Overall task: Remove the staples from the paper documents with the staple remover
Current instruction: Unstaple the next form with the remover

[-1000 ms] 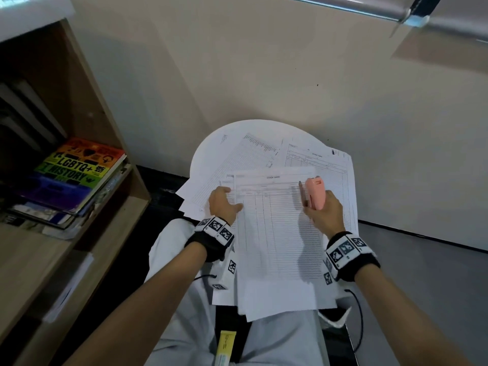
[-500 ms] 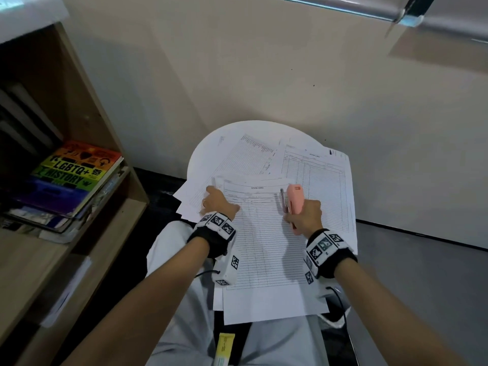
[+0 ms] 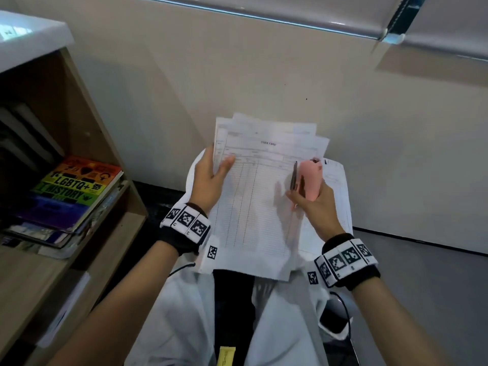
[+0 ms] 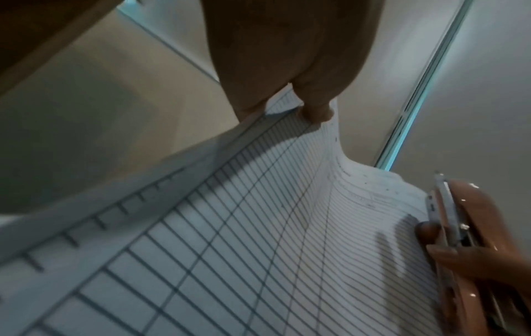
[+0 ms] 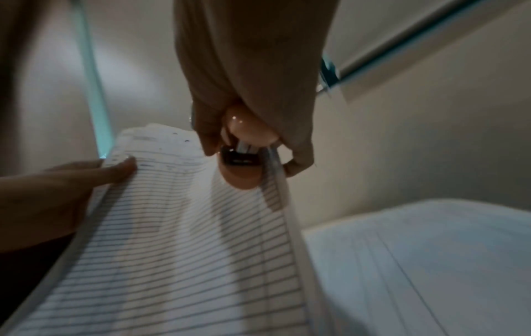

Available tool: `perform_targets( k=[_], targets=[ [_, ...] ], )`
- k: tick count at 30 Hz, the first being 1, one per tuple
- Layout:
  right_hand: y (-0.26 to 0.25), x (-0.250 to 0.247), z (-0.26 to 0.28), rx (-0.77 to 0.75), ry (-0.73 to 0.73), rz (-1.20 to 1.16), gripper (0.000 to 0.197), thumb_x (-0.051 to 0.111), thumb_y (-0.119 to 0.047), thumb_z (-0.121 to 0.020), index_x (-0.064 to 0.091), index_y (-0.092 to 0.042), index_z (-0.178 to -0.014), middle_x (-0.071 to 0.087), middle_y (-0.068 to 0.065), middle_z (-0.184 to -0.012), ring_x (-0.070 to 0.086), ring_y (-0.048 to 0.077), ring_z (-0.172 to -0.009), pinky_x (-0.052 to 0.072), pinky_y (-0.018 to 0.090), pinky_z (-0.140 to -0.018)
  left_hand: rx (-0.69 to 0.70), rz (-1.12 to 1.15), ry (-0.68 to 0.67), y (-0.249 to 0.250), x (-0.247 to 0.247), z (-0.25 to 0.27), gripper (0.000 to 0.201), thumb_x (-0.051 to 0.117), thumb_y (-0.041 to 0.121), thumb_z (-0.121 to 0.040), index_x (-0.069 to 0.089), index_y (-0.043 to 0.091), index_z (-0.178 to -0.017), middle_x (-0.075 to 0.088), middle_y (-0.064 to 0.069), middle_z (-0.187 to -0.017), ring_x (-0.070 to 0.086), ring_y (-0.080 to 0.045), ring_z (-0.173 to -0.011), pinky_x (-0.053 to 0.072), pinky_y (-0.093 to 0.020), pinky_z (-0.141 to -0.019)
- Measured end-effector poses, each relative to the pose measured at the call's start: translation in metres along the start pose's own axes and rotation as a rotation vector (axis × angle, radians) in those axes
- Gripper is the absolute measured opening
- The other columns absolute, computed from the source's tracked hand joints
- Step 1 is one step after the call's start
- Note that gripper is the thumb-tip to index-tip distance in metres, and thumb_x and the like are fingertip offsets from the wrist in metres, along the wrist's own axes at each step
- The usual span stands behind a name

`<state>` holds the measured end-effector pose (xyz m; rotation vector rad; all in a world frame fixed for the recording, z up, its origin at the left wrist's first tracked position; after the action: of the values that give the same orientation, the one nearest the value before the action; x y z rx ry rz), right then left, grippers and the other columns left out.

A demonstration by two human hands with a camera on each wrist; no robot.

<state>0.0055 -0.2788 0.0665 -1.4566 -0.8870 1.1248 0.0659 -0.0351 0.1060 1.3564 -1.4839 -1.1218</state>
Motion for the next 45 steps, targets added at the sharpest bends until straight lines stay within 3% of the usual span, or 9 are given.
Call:
perform_targets(
  k=[9, 13, 18, 22, 26, 31, 35, 40, 45],
  targets=[
    [-0.083, -0.017, -0.007, -0.234, 0.011, -0.116, 0.079, 0.082, -0.002, -0.070, 0.040, 0.010, -0.136, 0.059, 0.023, -0.124, 0.064, 0.026, -0.109, 0.057, 0.028, -0.087, 0.215, 0.060, 0.005, 0.086, 0.000, -0.028, 0.037, 0.067, 0.016, -0.085, 0.039, 0.021, -0.110, 0.062, 0.005, -0.109, 0.064, -0.012, -0.105, 0.053, -0.033, -0.090],
    [-0.081, -0.016, -0.006, -0.227, 0.006, -0.116, 0.078, 0.079, 0.002, -0.071, 0.037, 0.008, -0.137, 0.060, 0.020, -0.121, 0.067, 0.014, -0.101, 0.058, 0.025, -0.081, 0.228, 0.054, 0.021, 0.080, 0.002, -0.027, 0.035, 0.060, 0.006, -0.090, 0.035, 0.011, -0.114, 0.060, 0.007, -0.106, 0.064, -0.001, -0.099, 0.053, -0.021, -0.086],
    [-0.091, -0.008, 0.003, -0.286, 0.014, -0.055, 0.060, 0.082, -0.009, -0.069, 0.058, -0.046, -0.110, 0.044, 0.025, -0.139, 0.060, 0.027, -0.113, 0.057, 0.044, -0.089, 0.208, -0.054, 0.006, 0.063, 0.009, -0.022, 0.035, 0.059, 0.011, -0.091, 0.040, 0.013, -0.121, 0.058, 0.015, -0.108, 0.059, 0.013, -0.099, 0.048, -0.008, -0.084],
    [-0.103, -0.014, -0.003, -0.328, 0.055, -0.113, 0.068, 0.080, -0.002, -0.073, 0.047, -0.016, -0.131, 0.046, 0.026, -0.135, 0.063, 0.026, -0.104, 0.058, 0.046, -0.084, 0.288, -0.055, 0.101, 0.079, 0.004, -0.025, 0.031, 0.061, 0.010, -0.090, 0.040, 0.013, -0.112, 0.057, 0.015, -0.105, 0.060, 0.010, -0.097, 0.049, -0.010, -0.083],
    [-0.100, -0.007, -0.001, -0.337, 0.020, -0.090, 0.074, 0.077, 0.004, -0.075, 0.054, -0.056, -0.112, 0.043, 0.028, -0.137, 0.061, 0.031, -0.109, 0.059, 0.040, -0.084, 0.223, -0.037, 0.054, 0.060, 0.011, -0.024, 0.040, 0.066, 0.013, -0.086, 0.039, 0.015, -0.116, 0.057, 0.017, -0.110, 0.059, 0.009, -0.102, 0.050, -0.014, -0.088],
    [-0.084, -0.007, -0.005, -0.296, 0.023, -0.095, 0.070, 0.077, 0.005, -0.073, 0.058, -0.047, -0.116, 0.049, 0.023, -0.133, 0.061, 0.029, -0.110, 0.058, 0.040, -0.087, 0.168, -0.050, 0.035, 0.045, 0.018, -0.025, 0.025, 0.052, 0.020, -0.096, 0.039, 0.018, -0.117, 0.058, 0.007, -0.118, 0.058, 0.001, -0.110, 0.049, -0.019, -0.094],
    [-0.084, -0.018, -0.015, -0.260, 0.053, -0.126, 0.081, 0.076, 0.004, -0.075, 0.033, -0.004, -0.143, 0.058, 0.018, -0.117, 0.065, 0.011, -0.096, 0.059, 0.026, -0.073, 0.237, -0.026, 0.055, 0.060, 0.018, -0.027, 0.026, 0.053, 0.015, -0.095, 0.038, 0.016, -0.116, 0.058, 0.011, -0.114, 0.058, 0.006, -0.105, 0.047, -0.010, -0.088],
    [-0.057, -0.018, -0.014, -0.150, 0.062, -0.102, 0.099, 0.083, -0.008, -0.071, 0.019, -0.004, -0.147, 0.051, 0.019, -0.135, 0.061, 0.025, -0.115, 0.054, 0.046, -0.092, 0.137, 0.033, 0.060, 0.033, 0.017, -0.021, 0.048, 0.063, 0.017, -0.089, 0.033, 0.009, -0.125, 0.056, 0.005, -0.118, 0.060, -0.004, -0.108, 0.053, -0.028, -0.092],
    [-0.054, -0.028, -0.017, -0.198, 0.075, -0.085, 0.075, 0.077, 0.004, -0.073, 0.034, -0.001, -0.134, 0.060, 0.009, -0.109, 0.066, 0.007, -0.093, 0.058, 0.032, -0.082, 0.325, -0.056, 0.101, 0.070, 0.010, -0.028, 0.087, 0.075, 0.019, -0.079, 0.015, 0.028, -0.141, 0.041, -0.006, -0.131, 0.058, -0.018, -0.110, 0.054, -0.032, -0.091]
  ],
)
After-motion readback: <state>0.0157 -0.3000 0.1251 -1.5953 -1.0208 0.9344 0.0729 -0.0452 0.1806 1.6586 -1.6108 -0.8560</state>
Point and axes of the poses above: each hand's wrist, its own z-axis away from the middle knuckle, its own x-axis out of the palm, y = z × x, the point moved 10 cm from there along -z, towards the middle knuckle
